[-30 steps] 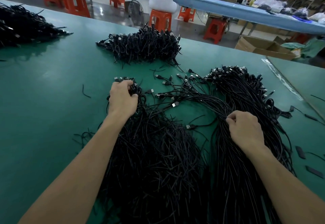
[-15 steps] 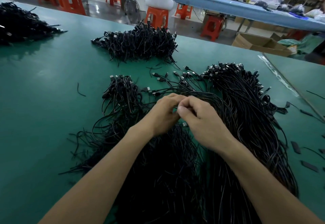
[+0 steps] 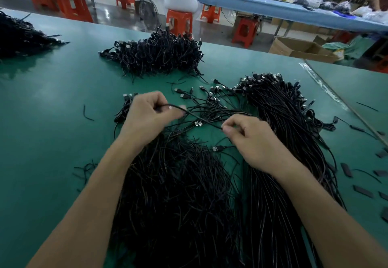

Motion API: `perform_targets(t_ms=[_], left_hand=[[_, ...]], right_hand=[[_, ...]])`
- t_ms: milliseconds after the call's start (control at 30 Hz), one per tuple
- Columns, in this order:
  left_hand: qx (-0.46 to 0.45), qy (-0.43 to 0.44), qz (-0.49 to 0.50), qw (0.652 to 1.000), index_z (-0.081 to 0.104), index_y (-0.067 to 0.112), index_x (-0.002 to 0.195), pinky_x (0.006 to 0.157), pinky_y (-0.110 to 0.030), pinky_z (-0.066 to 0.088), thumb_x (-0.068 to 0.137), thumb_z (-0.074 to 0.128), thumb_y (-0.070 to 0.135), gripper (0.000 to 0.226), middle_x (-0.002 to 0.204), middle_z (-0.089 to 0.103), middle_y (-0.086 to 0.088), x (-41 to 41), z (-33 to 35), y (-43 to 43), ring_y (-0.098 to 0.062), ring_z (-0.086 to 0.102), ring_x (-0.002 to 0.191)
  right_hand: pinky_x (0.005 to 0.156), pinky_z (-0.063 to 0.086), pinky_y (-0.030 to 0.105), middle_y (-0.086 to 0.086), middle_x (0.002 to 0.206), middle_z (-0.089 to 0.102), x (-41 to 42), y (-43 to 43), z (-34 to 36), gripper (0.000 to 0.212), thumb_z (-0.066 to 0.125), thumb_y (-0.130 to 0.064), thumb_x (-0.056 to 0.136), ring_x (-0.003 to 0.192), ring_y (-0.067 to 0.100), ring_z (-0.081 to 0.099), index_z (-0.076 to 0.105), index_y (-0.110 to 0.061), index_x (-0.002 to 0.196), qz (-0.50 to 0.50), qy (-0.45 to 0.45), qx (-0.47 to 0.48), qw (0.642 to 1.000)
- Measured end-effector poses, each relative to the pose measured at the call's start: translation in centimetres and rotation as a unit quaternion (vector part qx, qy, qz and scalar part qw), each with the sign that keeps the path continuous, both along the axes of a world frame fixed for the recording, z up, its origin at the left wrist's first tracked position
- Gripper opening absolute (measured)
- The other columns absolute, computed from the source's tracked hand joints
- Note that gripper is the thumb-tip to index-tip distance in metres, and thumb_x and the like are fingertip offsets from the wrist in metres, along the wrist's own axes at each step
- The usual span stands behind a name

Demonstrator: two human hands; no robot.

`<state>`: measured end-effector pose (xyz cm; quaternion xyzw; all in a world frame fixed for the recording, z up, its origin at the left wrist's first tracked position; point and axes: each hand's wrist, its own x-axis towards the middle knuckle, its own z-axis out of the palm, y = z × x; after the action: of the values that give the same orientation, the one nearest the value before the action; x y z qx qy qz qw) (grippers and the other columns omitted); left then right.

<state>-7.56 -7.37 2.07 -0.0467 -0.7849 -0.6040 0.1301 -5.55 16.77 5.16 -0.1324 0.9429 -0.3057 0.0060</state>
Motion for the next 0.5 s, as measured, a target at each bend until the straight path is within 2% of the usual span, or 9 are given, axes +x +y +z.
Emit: perform_targets(t_ms=[67,133,200,267,300,367,433,500], left_hand=[[-0.037,-0.082,-0.127,0.988,0.058,0.024,0.066,0.047,-0.010,0.036,0.067,0.084,0.045,0.034,0.050,0.046,0.014,1.4,0.1,-0.6,0.001,0.036,0.045],[-0.036,-0.119,-0.182,0.975,0.064,0.026,0.064,0.045,-0.009,0.032,0.072,0.077,0.061,0.038,0.051,0.040,0.013,2.3,-0.1,-0.7,0.000,0.033,0.045],[0.015,-0.150,-0.199,0.968,0.068,0.024,0.063,0.043,-0.011,0.029,0.080,0.055,0.074,0.055,0.053,0.033,0.012,2.9,-0.1,-0.7,-0.004,0.029,0.044],[0.044,-0.185,-0.227,0.955,0.067,0.020,0.062,0.044,-0.015,0.027,0.084,0.041,0.080,0.069,0.054,0.027,0.008,3.2,0.0,-0.8,-0.009,0.024,0.046],[0.049,-0.193,-0.253,0.947,0.067,0.018,0.061,0.045,-0.017,0.026,0.085,0.040,0.080,0.072,0.054,0.025,0.006,3.4,0.0,-0.9,-0.012,0.022,0.047],[0.086,-0.192,-0.327,0.921,0.066,0.016,0.061,0.045,-0.022,0.022,0.088,0.046,0.076,0.068,0.054,0.021,-0.004,3.9,0.0,-1.0,-0.019,0.018,0.048],[0.166,-0.179,-0.407,0.880,0.067,0.017,0.063,0.043,-0.023,0.019,0.093,0.051,0.066,0.059,0.051,0.020,-0.007,4.4,0.1,-0.6,-0.017,0.016,0.046],[0.257,-0.164,-0.457,0.836,0.069,0.017,0.071,0.042,-0.017,0.021,0.096,0.053,0.056,0.050,0.052,0.027,0.005,4.8,0.4,0.2,-0.010,0.020,0.044]], right_hand=[[0.053,0.043,0.023,-0.008,0.081,0.065,0.3,-0.2,-0.8,0.018,0.048,-0.026,0.104,0.055,0.004,0.052,0.066,-0.025,0.105,0.005,-0.026,0.020,0.999],[0.059,0.045,0.018,-0.011,0.085,0.066,0.9,-0.7,-1.1,0.019,0.050,-0.025,0.103,0.069,0.003,0.059,0.069,-0.025,0.104,0.043,-0.019,-0.028,0.999],[0.060,0.043,0.016,-0.016,0.074,0.062,1.6,-1.3,-1.0,0.020,0.051,-0.026,0.103,0.065,0.006,0.055,0.070,-0.029,0.097,0.081,-0.002,-0.098,0.992],[0.053,0.038,0.025,-0.010,0.061,0.053,1.9,-1.7,-0.8,0.022,0.051,-0.026,0.103,0.055,0.014,0.044,0.070,-0.030,0.092,0.086,0.017,-0.178,0.980],[0.050,0.036,0.029,-0.006,0.058,0.049,1.9,-1.8,-0.6,0.023,0.052,-0.026,0.103,0.053,0.018,0.040,0.071,-0.030,0.090,0.073,0.027,-0.216,0.973],[0.047,0.032,0.025,-0.006,0.054,0.046,1.8,-1.9,-0.1,0.025,0.052,-0.024,0.102,0.050,0.014,0.036,0.072,-0.028,0.087,0.032,0.041,-0.271,0.961],[0.050,0.035,0.021,0.003,0.056,0.052,1.5,-1.9,0.1,0.025,0.055,-0.024,0.101,0.051,0.016,0.038,0.073,-0.026,0.084,-0.001,0.043,-0.262,0.964],[0.050,0.038,0.022,0.004,0.059,0.058,1.4,-2.0,-0.1,0.023,0.058,-0.027,0.099,0.050,0.019,0.041,0.074,-0.027,0.083,-0.007,0.035,-0.208,0.978]])
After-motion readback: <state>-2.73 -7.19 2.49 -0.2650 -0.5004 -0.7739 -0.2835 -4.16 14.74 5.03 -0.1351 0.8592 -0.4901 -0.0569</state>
